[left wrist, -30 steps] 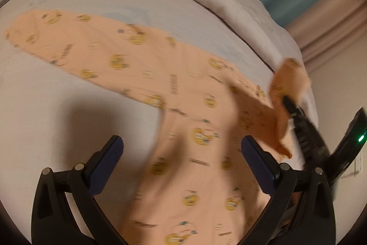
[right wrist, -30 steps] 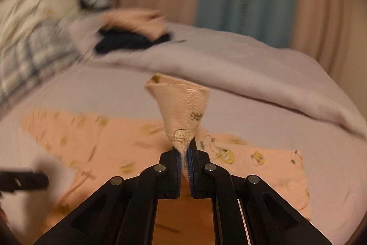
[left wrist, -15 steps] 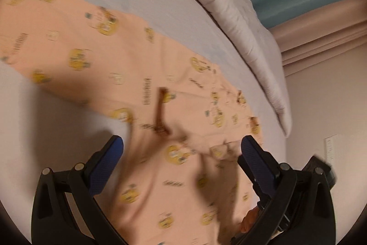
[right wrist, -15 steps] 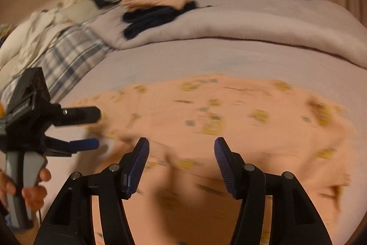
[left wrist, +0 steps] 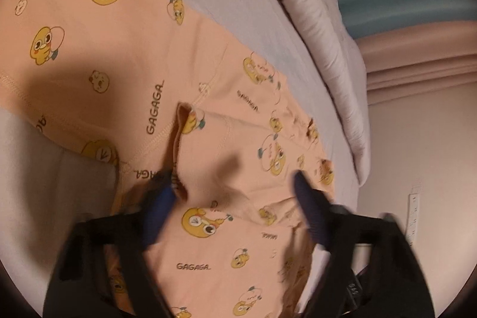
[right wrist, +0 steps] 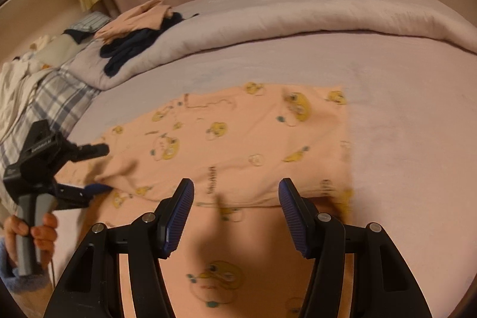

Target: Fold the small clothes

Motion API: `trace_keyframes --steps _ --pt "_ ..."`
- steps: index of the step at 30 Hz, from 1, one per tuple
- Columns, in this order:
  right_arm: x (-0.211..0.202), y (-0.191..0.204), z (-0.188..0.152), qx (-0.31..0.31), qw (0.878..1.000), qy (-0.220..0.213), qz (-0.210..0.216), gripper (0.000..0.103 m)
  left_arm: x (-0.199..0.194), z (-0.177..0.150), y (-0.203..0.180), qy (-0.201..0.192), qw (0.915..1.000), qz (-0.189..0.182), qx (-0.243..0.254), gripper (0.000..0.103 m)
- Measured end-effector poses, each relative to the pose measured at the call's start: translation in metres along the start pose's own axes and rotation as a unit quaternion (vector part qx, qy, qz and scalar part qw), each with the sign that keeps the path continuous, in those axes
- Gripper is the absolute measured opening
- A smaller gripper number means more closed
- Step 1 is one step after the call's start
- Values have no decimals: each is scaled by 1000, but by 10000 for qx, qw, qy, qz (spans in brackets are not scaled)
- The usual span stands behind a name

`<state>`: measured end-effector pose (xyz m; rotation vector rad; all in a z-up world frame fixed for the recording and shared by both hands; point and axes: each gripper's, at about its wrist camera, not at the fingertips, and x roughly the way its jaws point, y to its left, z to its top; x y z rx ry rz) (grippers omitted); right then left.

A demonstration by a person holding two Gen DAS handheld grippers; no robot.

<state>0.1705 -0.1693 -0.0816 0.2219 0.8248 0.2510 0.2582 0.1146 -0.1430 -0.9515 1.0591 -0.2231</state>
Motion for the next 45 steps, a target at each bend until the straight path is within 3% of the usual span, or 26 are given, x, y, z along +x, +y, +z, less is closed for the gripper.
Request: trace_keyframes --steps 2,4,5,12,16,20,22,24,25,28,31,33,35,40,43,44,45 --pt "-3 -7 2 96 9999 -51 -4 59 4 0 -2 97 9999 -40 75 59" --pt "-7 -16 4 192 9997 -123 -64 59 16 -1 -5 214 9995 163 151 27" --pt "-9 -21 5 253 9995 -165 -78 59 21 -1 -3 224 9992 314 116 3" --pt "3 -42 9 761 9965 -129 309 59 -13 0 1 -803 9946 598 286 3" --pt "22 -52 5 1140 9925 356 267 59 -21 3 9 -793 9931 775 381 2" --pt "9 -47 6 1086 9937 125 254 59 -21 1 11 -666 9950 649 364 4" --pt "3 -42 9 965 9952 23 180 59 -23 0 10 -539 9972 428 278 24" --pt "0 -40 11 904 9957 -15 179 59 -19 -2 6 -373 9988 273 181 72" --pt "-1 -39 11 883 9959 -37 196 59 -18 -4 6 -305 9992 220 166 74" --pt "-3 -35 11 836 9962 -85 232 59 -12 -6 6 -251 9985 402 257 72" --pt "-3 -30 9 746 9968 -102 284 59 -8 -5 12 -148 9995 276 101 72" --pt "-2 -27 9 672 9973 -71 270 59 -9 -2 10 -140 9996 213 122 58" --pt "0 -26 8 655 9975 -46 247 59 -8 3 8 -87 9998 96 126 53" --pt "3 -24 7 644 9977 -18 230 59 7 5 7 254 9995 -74 157 53" --pt "5 -23 5 624 9979 22 195 59 15 9 14 298 9995 -83 19 31" --pt "6 -23 5 624 9979 32 198 59 14 11 16 272 9996 -102 -49 14" --pt "7 -22 5 613 9979 41 191 59 14 13 18 253 9996 -116 -109 4"
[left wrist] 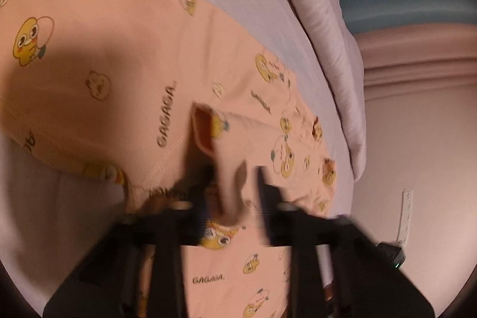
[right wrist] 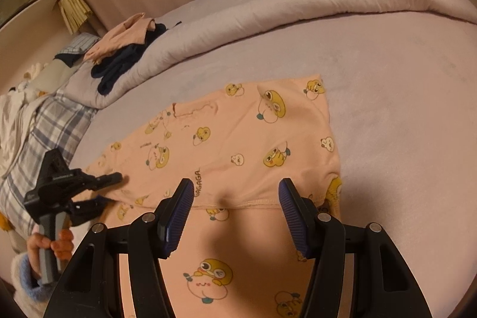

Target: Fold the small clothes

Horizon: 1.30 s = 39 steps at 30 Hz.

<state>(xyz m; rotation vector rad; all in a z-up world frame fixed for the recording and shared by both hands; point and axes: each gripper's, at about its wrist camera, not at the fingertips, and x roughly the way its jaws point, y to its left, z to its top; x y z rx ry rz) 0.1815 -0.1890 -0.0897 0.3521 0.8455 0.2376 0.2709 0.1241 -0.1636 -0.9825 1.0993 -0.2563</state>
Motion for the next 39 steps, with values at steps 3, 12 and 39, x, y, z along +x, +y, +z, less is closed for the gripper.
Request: trace_keyframes --steps 3,12,39 --pt "2 2 2 -107 9999 -35 -104 59 -7 0 -4 -240 9996 120 111 5" --pt "21 -26 36 674 9976 -109 106 59 -53 -12 -20 -1578 9826 616 763 0" --pt "10 -11 21 448 9983 59 379 59 -18 12 2 54 9987 177 480 30"
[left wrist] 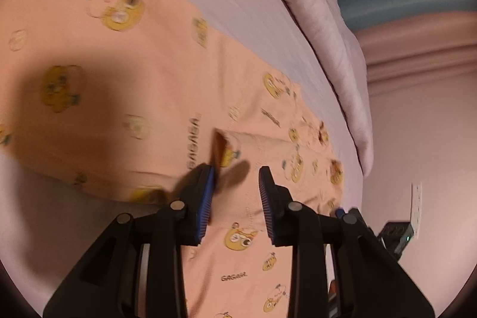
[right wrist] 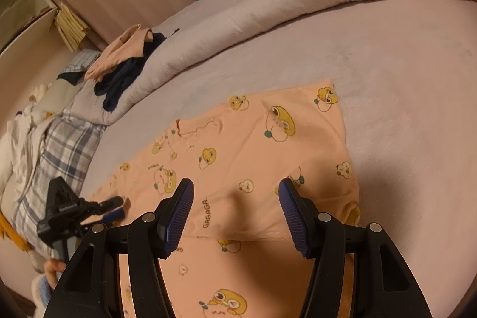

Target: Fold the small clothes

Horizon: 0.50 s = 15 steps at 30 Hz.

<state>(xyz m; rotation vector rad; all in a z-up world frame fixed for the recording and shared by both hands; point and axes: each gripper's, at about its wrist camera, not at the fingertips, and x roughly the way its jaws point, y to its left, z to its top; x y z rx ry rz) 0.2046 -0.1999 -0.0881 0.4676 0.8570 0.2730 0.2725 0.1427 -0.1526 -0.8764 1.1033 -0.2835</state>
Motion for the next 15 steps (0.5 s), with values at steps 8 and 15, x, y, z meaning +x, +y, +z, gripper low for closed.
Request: trace_keyframes --steps 8,15 --pt "3 2 -1 -54 10000 67 -11 59 15 11 4 254 9997 -60 38 20" --pt "9 1 -3 -51 9999 106 -110 59 13 6 -2 66 9997 117 211 4"
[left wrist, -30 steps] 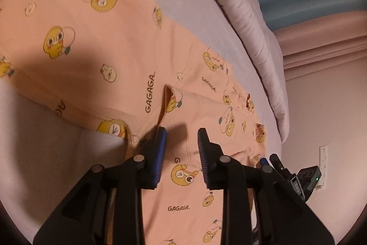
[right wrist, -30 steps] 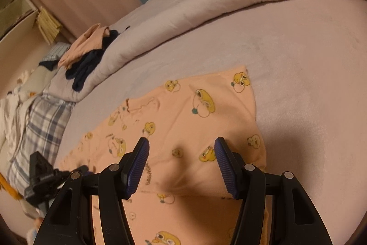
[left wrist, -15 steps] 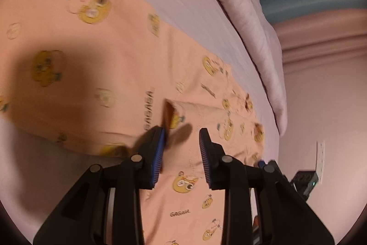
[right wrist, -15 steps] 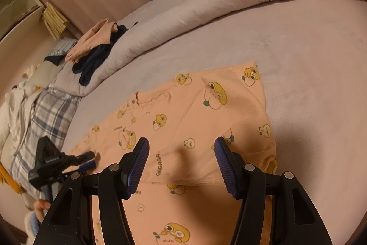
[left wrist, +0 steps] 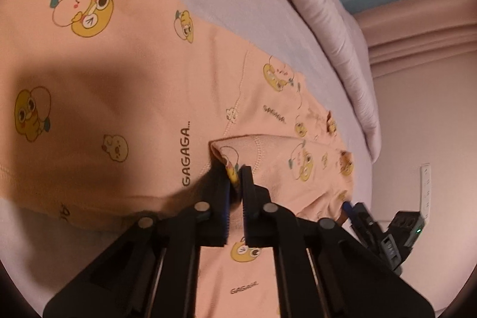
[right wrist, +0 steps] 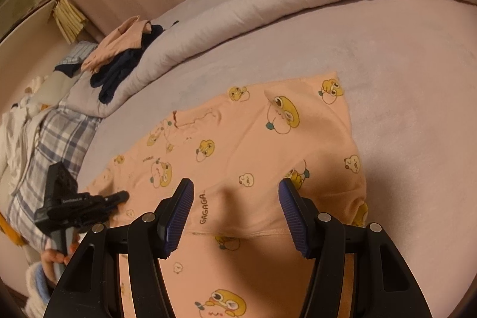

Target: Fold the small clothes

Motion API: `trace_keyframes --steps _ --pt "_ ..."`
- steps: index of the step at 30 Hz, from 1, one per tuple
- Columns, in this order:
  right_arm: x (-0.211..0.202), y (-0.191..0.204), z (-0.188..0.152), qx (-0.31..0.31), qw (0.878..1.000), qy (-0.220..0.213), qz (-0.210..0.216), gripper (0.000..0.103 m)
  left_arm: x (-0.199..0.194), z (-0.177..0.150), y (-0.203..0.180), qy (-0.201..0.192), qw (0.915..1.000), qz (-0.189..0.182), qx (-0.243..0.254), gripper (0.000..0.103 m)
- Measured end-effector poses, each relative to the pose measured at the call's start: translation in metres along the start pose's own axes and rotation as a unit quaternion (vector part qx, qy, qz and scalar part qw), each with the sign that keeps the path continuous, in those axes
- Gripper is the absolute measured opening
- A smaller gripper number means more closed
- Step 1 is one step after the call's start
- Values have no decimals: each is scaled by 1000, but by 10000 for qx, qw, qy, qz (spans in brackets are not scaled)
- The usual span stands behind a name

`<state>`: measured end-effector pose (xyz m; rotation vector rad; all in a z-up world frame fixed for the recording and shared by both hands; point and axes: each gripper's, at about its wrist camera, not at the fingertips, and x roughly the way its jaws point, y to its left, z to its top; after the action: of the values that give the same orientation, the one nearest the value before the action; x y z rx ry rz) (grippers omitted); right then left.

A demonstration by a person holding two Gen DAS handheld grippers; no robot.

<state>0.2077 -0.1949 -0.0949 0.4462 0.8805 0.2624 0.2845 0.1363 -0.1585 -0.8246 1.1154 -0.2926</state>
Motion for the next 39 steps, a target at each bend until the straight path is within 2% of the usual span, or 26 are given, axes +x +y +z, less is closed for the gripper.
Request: trace_keyframes --steps 2,5,7,10,14,16,17,18,20,22,26,29,30,32,34,37,38,39 --pt "0 -1 0 34 10000 -3 -45 59 -11 -4 -1 -435 9990 111 -71 3" --pt "-2 -4 1 67 9999 -21 -103 59 -28 -13 -16 -1136 9905 720 287 0" --pt "-3 -6 2 93 9999 -36 -130 59 -28 -14 -25 -1213 9858 1058 477 0" --pt "-6 -7 5 148 9998 -72 -111 59 -18 -13 -27 -933 9884 1071 543 0" --pt "-9 -1 5 5 9999 -39 -116 62 -22 -16 -23 -796 9935 729 359 1" --pt "-10 2 3 -112 9999 25 -88 64 -26 -22 -18 -608 9972 420 71 8" --pt "-12 3 1 -160 9998 31 -74 64 -28 -28 -14 -531 9983 220 -104 19" --pt "-13 5 -1 -213 9998 36 -45 64 -30 -34 -11 -429 9988 91 -235 34" --pt "-15 5 -3 -219 9998 35 -18 64 -30 -49 -5 -262 9978 -313 -523 42" --pt "-15 3 -5 -148 9999 42 28 64 -27 -59 -6 -137 9963 -539 -654 42" --pt "-16 3 -8 -55 9999 56 98 64 -6 -63 -7 78 9933 -617 -970 42" --pt "-20 5 -9 -111 9999 31 110 64 -2 -54 -9 -309 9912 -731 -1058 42" --pt "-20 5 -9 -121 9999 29 107 64 2 -49 -6 -409 9887 -834 -1175 42" --pt "-21 4 -9 -88 9999 20 105 64 12 -44 2 -474 9786 -1273 -1547 42" --pt "-20 3 -9 -52 9999 18 104 64 15 -40 3 -664 9755 -1342 -1609 38" --pt "-18 3 -10 -43 9999 32 91 64 18 -37 2 -741 9732 -1441 -1629 25" --pt "-18 3 -10 -50 10000 41 66 64 20 -36 0 -670 9744 -1443 -1591 9" --pt "-18 3 -11 -53 10000 43 50 64 21 -35 -1 -576 9761 -1441 -1523 3"
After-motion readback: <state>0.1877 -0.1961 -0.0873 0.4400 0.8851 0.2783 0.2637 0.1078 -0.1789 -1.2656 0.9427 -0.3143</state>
